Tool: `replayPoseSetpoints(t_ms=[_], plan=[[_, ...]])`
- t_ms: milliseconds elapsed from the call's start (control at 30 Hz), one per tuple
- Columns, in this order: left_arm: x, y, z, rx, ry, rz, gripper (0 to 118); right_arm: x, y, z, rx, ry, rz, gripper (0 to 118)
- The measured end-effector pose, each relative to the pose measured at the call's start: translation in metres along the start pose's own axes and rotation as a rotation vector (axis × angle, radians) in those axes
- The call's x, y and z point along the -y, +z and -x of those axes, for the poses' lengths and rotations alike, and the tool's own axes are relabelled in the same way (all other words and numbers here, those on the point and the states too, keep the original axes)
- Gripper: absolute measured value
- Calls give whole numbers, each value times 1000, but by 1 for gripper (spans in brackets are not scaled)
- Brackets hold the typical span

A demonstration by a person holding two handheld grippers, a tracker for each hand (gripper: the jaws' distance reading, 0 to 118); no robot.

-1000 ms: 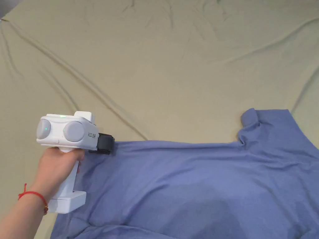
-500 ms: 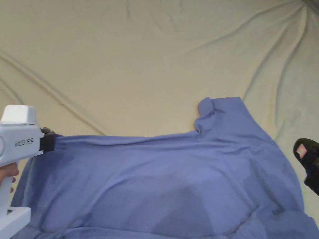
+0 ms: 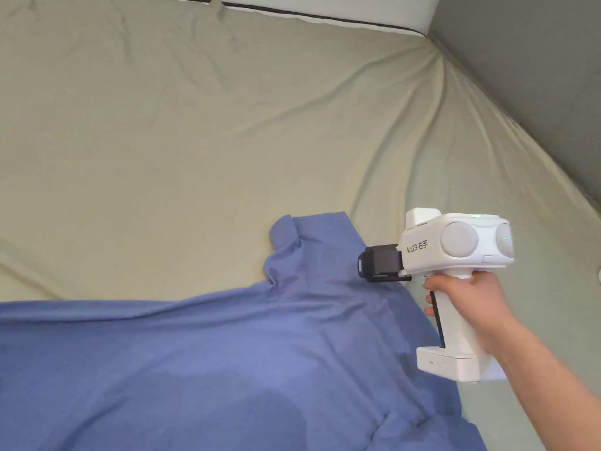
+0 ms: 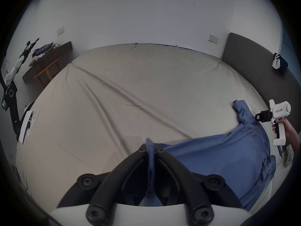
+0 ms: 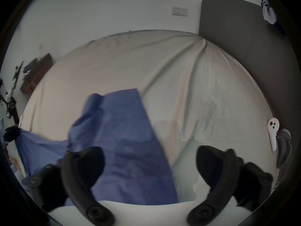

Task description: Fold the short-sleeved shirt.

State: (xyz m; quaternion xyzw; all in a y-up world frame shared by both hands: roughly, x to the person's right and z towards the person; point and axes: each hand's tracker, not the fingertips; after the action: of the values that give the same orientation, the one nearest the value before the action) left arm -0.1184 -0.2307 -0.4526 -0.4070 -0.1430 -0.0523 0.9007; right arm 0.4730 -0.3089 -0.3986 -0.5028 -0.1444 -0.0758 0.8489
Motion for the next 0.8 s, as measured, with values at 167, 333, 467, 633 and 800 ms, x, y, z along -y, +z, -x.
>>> replayPoseSetpoints(t_ms=[167, 333, 467, 633, 800], plan=[[-4, -5, -5, -5, -12, 10, 0, -1, -24, 9, 3, -9, 130, 104], [-4, -6, -8, -7, -24, 14, 0, 5, -4, 19, -10, 4, 99, 63], [-4, -1, -9, -2, -24, 4, 0, 21, 19, 47, -51, 112, 95, 3], [-4, 2, -7, -10, -25, -25, 0, 22, 22, 39, -117, 98, 31, 3], [-8, 20, -6, 1, -10, -79, 0, 13, 66, 15, -123, 58, -101, 2]])
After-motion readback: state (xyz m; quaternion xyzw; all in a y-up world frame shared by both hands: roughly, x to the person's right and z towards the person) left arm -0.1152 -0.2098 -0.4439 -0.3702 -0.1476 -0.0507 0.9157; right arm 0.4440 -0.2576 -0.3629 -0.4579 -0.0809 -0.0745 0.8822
